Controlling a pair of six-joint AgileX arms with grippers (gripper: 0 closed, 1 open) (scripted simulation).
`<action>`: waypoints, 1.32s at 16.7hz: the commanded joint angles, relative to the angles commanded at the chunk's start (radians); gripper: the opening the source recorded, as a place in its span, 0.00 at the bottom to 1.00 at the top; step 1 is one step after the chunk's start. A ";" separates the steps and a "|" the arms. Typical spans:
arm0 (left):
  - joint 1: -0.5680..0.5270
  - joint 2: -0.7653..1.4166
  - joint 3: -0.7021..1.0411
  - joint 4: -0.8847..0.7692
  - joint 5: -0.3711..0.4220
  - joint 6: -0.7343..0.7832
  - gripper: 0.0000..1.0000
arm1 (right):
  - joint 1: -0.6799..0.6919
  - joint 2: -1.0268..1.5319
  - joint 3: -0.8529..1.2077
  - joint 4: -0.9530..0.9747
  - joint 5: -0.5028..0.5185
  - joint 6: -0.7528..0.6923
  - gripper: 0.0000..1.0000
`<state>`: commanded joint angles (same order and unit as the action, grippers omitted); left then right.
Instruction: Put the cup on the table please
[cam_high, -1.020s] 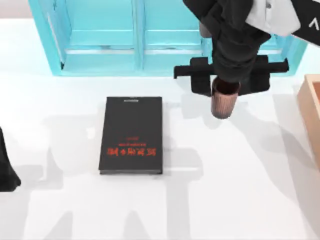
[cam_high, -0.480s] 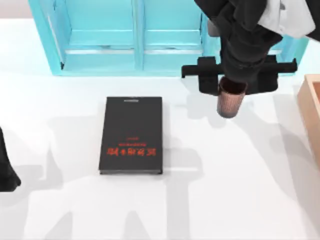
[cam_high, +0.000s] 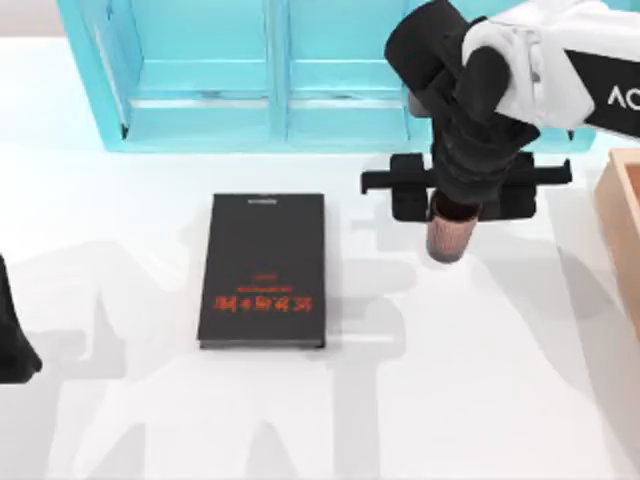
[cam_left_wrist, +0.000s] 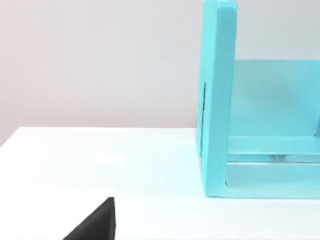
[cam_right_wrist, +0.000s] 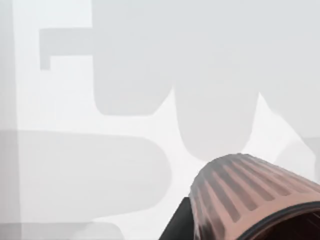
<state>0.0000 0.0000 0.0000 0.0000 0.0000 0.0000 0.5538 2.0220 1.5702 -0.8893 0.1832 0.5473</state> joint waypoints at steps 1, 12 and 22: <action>0.000 0.000 0.000 0.000 0.000 0.000 1.00 | 0.000 0.000 0.000 0.000 0.000 0.000 0.00; 0.000 0.000 0.000 0.000 0.000 0.000 1.00 | 0.000 0.000 0.000 0.000 0.000 0.000 0.68; 0.000 0.000 0.000 0.000 0.000 0.000 1.00 | 0.000 0.000 0.000 0.000 0.000 0.000 1.00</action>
